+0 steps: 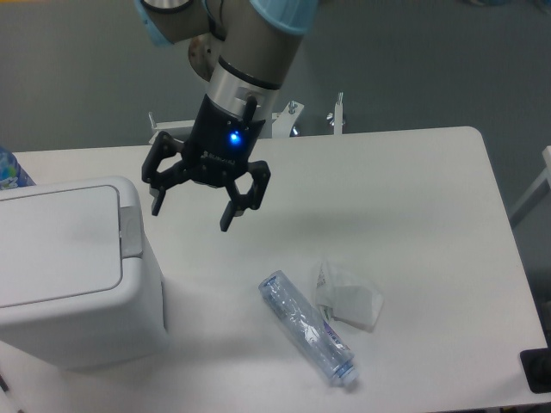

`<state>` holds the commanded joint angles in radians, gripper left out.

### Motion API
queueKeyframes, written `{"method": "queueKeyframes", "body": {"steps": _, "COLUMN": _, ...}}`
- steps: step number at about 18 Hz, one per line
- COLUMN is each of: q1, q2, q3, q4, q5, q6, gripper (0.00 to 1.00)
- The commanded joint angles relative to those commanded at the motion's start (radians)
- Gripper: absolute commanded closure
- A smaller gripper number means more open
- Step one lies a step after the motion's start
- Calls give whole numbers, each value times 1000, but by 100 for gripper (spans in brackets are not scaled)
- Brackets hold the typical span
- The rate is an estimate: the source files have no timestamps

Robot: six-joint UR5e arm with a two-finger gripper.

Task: Open the trash can
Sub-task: 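Lower the gripper onto the lid's raised tab at the hinge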

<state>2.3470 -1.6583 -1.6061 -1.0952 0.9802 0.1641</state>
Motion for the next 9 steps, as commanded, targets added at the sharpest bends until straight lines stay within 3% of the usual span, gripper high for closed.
{"method": "queueKeyframes", "body": {"steps": 9, "q1": -20, "q2": 6, "q3": -25, "q4": 9, "q5": 5, "q6": -15, "gripper": 0}}
